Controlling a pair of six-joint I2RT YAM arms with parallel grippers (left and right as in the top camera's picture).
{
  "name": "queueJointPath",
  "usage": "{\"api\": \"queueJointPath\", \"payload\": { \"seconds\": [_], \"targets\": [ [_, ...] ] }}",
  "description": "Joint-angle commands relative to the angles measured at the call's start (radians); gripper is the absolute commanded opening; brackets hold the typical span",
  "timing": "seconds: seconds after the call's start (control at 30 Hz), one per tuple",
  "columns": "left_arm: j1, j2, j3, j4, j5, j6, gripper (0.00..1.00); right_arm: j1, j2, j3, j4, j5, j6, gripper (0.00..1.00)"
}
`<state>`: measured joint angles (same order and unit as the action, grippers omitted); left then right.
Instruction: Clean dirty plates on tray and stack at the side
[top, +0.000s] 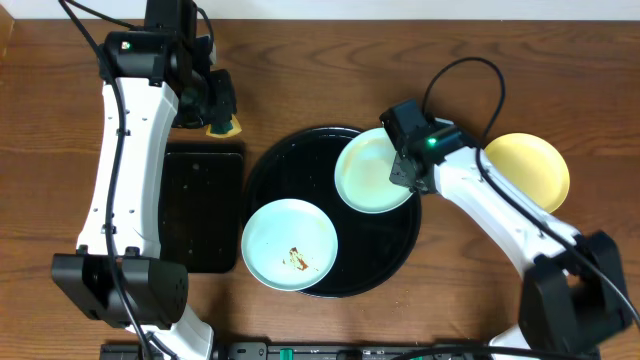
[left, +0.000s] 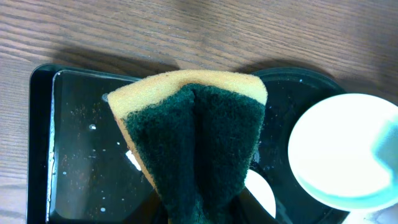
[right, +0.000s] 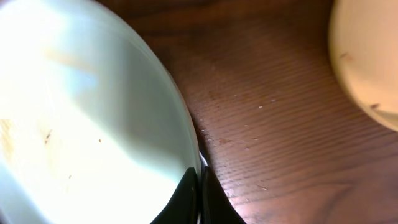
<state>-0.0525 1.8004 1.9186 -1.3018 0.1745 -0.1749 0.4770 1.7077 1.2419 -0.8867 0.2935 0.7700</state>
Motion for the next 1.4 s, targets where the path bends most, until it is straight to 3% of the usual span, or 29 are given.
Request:
{"api": "queueJointPath", "payload": {
  "seconds": [0.0, 0.57, 0.6, 0.67, 0.7, 0.73, 0.77, 0.93, 1.07, 1.3, 1.37],
  "targets": [
    [0.003, 0.003, 0.010, -0.003, 0.002, 0.021, 0.25, 0.019, -0.070, 0.023, -0.013, 0.099, -0.020, 0.02],
    [0.003, 0.003, 0.010, -0.003, 0.002, 0.021, 0.25, 0.077, -0.124, 0.024, 0.003, 0.144, -0.108, 0.01],
    [0.003, 0.003, 0.010, -0.003, 0.002, 0.021, 0.25, 0.079, -0.124, 0.024, -0.001, 0.134, -0.086, 0.06],
    [0.003, 0.003, 0.010, -0.003, 0.002, 0.021, 0.25, 0.076, -0.124, 0.024, -0.023, 0.119, -0.017, 0.62],
    [0.003, 0.003, 0.010, -0.003, 0.002, 0.021, 0.25, 0.070, -0.124, 0.024, -0.040, 0.117, 0.024, 0.77],
    [0.003, 0.003, 0.010, -0.003, 0.002, 0.021, 0.25, 0.063, -0.124, 0.024, -0.062, 0.117, 0.068, 0.89],
    [0.003, 0.003, 0.010, -0.003, 0.002, 0.021, 0.25, 0.053, -0.124, 0.023, -0.081, 0.121, 0.100, 0.92],
    [0.003, 0.003, 0.010, 0.002, 0.002, 0.021, 0.25, -0.021, -0.124, 0.018, -0.145, 0.105, 0.128, 0.94],
    [0.003, 0.003, 0.010, 0.005, 0.002, 0.021, 0.25, -0.049, -0.124, -0.008, -0.146, 0.079, 0.112, 0.84],
    [0.003, 0.003, 0.010, 0.005, 0.002, 0.021, 0.26, -0.047, -0.119, -0.148, 0.008, -0.021, 0.113, 0.83],
    [0.003, 0.003, 0.010, 0.004, 0.002, 0.021, 0.26, -0.047, -0.119, -0.184, 0.050, -0.041, 0.114, 0.78]
  ]
}}
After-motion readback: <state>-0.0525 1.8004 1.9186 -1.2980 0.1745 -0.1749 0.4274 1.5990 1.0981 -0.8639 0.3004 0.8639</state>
